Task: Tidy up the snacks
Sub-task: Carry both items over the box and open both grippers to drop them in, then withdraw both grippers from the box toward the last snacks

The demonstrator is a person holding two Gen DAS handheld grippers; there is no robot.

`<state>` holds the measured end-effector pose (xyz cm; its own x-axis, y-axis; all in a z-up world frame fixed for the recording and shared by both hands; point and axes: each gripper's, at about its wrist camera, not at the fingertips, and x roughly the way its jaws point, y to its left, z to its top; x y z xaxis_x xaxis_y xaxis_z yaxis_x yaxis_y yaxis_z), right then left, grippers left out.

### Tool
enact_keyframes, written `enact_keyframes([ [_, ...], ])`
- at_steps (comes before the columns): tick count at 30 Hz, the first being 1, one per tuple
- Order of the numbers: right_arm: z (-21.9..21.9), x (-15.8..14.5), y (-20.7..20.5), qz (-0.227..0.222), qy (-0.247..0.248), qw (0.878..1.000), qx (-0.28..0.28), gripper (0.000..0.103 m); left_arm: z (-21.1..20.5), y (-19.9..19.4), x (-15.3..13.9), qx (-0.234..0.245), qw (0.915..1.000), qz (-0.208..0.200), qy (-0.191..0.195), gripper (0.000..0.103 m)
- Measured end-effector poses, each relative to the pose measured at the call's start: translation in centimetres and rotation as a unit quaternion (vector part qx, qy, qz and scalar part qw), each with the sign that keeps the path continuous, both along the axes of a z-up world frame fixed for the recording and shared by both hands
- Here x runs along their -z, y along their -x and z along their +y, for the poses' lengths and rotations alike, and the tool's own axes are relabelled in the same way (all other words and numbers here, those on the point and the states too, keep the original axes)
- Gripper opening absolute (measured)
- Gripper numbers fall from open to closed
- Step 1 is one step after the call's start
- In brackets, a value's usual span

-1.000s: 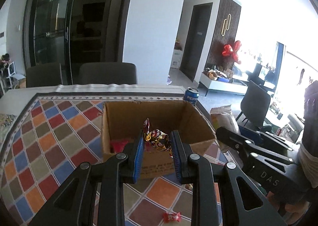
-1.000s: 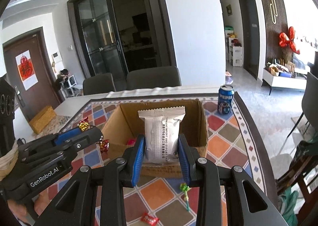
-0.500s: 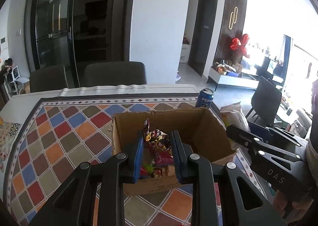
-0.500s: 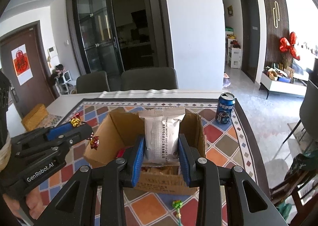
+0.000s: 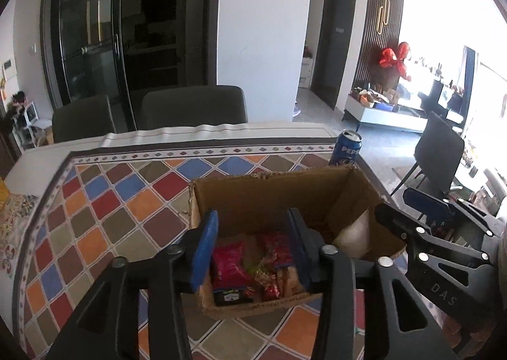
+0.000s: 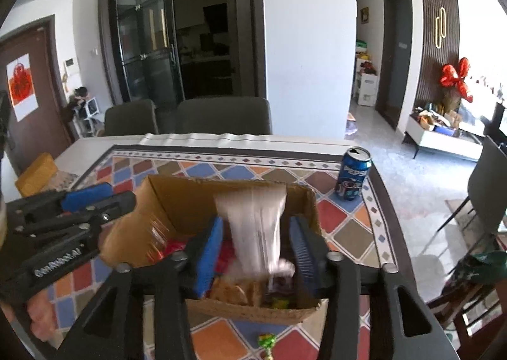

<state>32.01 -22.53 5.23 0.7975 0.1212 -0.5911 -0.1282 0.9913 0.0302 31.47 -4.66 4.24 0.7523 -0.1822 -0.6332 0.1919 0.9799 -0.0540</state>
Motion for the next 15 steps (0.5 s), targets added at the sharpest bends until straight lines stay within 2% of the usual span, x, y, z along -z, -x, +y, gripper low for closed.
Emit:
enact_keyframes([
  [8,-1.0,1.2,3.3,0.005,-0.023,1.0,-0.015,0.048,-0.9,4.1,1.0,0.02,0.9997,-0.01,-0.004,0.046],
  [15,-1.5,2.3,6.4,0.008,-0.02,0.999,-0.031,0.048,-2.1,7.8,2.9,0.042,0.9991,0.003,-0.001,0.047],
])
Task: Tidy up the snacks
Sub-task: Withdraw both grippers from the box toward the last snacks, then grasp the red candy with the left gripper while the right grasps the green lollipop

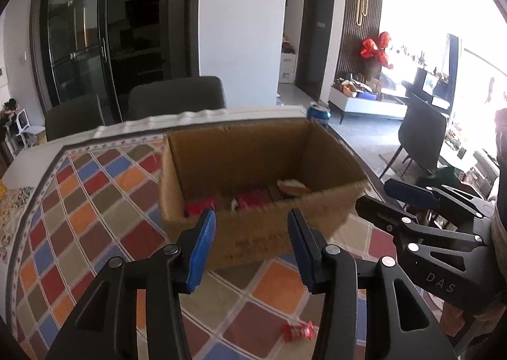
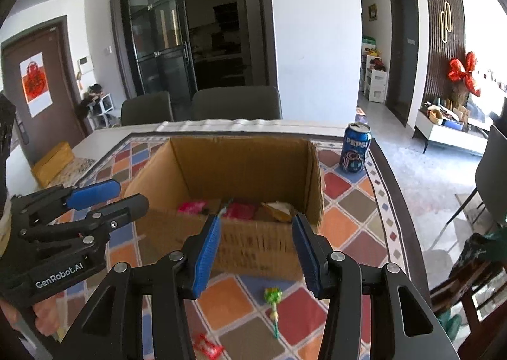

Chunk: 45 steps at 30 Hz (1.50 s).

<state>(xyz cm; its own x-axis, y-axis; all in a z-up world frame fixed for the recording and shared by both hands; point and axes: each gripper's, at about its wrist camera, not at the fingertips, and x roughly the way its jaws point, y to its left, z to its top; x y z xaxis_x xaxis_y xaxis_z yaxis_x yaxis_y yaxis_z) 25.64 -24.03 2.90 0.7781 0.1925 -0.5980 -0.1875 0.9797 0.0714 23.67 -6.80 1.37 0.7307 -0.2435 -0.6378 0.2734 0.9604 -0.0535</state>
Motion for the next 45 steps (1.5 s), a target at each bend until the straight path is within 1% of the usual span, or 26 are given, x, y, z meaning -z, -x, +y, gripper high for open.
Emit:
enact_keyframes([
  [9,-1.7,3.3,3.4,0.031,0.004,1.0,-0.002,0.048,-2.2,3.7,3.5,0.033,0.9989,0.028,-0.02,0.047],
  [14,-2.3,5.5,4.7,0.057,0.003,0.998,-0.001,0.048,-3.0,5.2,5.8,0.048,0.9972,0.054,-0.02,0.047],
  [20,-2.5,8.4,6.0,0.094,0.003,0.996,-0.004,0.048,-3.4,6.6,9.3,0.066,0.9935,0.09,-0.022,0.047],
  [24,-2.4,10.2,6.5,0.114,0.007,0.993,-0.008,0.048,-3.5,6.8,11.2,0.076,0.9909,0.11,-0.02,0.046],
  [27,-2.3,11.1,6.5,0.125,0.011,0.992,-0.008,0.048,-3.7,6.6,12.6,0.084,0.988,0.129,-0.009,0.046],
  [32,-2.5,12.0,6.4,0.139,0.01,0.99,-0.002,0.048,-4.3,5.9,14.3,0.082,0.9847,0.154,-0.005,0.046],
  [37,-2.7,12.7,6.3,0.15,0.008,0.989,0.004,0.048,-5.0,5.4,15.3,0.076,0.9843,0.158,-0.012,0.046],
  [40,-2.8,13.0,6.1,0.154,0.005,0.988,0.007,0.048,-5.1,5.1,15.4,0.072,0.9852,0.155,-0.017,0.045],
  [41,-2.9,13.1,6.0,0.155,0.005,0.988,0.008,0.048,-5.1,5.0,15.5,0.072,0.9851,0.155,-0.016,0.044],
  [43,-3.0,13.3,5.9,0.157,0.003,0.988,0.009,0.048,-5.0,4.9,15.5,0.07,0.9855,0.154,-0.014,0.034],
  [45,-2.9,13.4,5.7,0.16,0.0,0.987,0.008,0.048,-4.9,4.8,15.5,0.07,0.9859,0.152,-0.012,0.031],
])
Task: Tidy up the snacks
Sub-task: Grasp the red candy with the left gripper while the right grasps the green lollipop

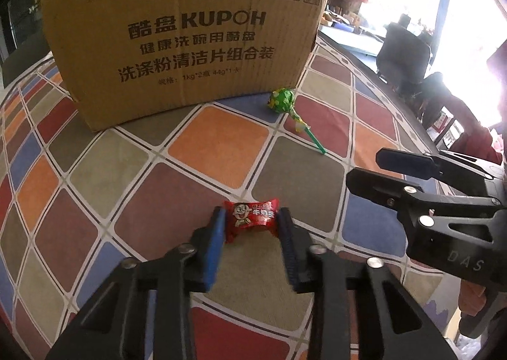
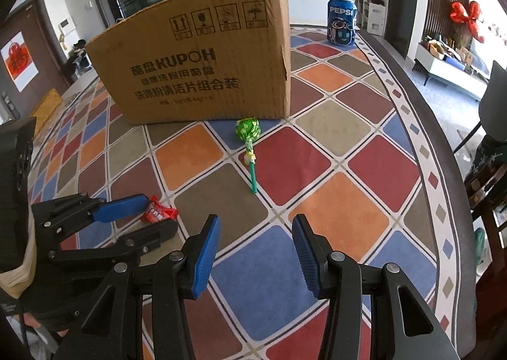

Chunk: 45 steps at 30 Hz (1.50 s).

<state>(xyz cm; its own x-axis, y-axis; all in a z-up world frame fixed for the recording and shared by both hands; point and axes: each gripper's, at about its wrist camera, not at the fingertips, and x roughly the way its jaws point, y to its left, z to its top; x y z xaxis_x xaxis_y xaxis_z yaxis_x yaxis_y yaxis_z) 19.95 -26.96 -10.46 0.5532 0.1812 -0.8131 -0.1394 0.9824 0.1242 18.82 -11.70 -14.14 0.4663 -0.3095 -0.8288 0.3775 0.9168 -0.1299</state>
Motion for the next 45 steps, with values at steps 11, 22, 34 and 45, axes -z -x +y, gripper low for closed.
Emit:
enact_keyframes([
  [11,1.1,-0.2,-2.2,-0.005,-0.014,1.0,-0.007,0.048,1.6,-1.5,-1.0,-0.016,0.9997,-0.007,0.019,0.025],
  [22,1.6,0.0,-5.9,-0.006,-0.016,1.0,0.005,0.042,2.0,-4.5,-2.6,-0.039,0.9986,-0.033,0.007,0.025],
  [34,2.4,1.0,-8.5,0.0,-0.008,1.0,0.006,0.032,2.5,-6.3,-2.9,-0.053,0.9979,-0.037,0.007,0.025],
  [45,2.8,0.9,-8.3,-0.001,-0.009,1.0,0.005,0.022,3.6,-6.3,-3.6,-0.059,0.9972,-0.044,0.01,0.025],
])
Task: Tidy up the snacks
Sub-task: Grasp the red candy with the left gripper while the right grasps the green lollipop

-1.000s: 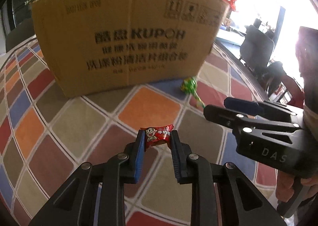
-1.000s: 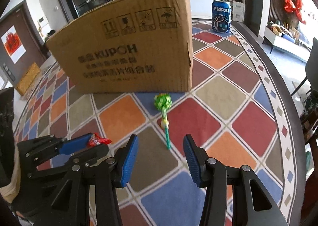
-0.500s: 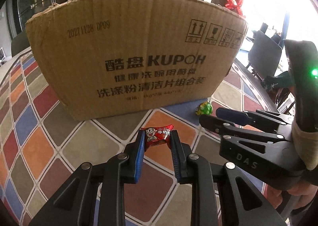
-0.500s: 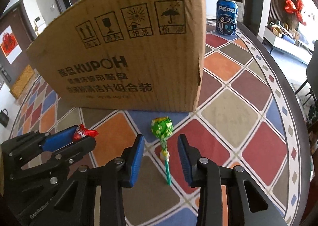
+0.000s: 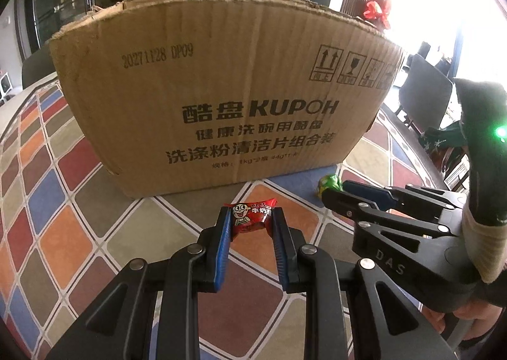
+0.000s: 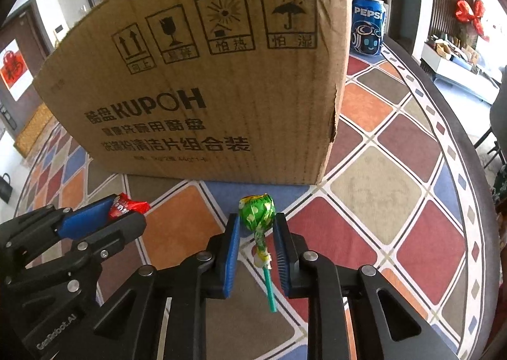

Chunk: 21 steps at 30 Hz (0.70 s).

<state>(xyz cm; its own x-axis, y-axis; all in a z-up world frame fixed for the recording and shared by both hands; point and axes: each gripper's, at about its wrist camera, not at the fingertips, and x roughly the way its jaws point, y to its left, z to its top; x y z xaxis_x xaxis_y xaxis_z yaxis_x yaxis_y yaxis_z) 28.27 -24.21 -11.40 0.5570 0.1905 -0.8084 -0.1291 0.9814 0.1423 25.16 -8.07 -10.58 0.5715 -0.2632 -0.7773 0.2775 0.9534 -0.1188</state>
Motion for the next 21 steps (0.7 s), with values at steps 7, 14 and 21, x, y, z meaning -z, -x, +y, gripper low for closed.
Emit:
enact_keyframes([
  [7,0.4,-1.4,1.2,-0.02,0.014,1.0,-0.007,0.014,0.2,0.3,-0.9,-0.003,1.0,-0.007,0.005,0.025],
  [14,0.1,-0.4,0.5,-0.003,-0.008,1.0,-0.003,0.027,0.5,0.1,-1.2,-0.006,0.9999,-0.006,0.006,0.025],
  [21,0.5,0.5,-0.8,0.003,0.006,1.0,0.001,0.027,0.5,-0.2,-0.4,-0.01,0.9999,-0.001,0.005,0.025],
])
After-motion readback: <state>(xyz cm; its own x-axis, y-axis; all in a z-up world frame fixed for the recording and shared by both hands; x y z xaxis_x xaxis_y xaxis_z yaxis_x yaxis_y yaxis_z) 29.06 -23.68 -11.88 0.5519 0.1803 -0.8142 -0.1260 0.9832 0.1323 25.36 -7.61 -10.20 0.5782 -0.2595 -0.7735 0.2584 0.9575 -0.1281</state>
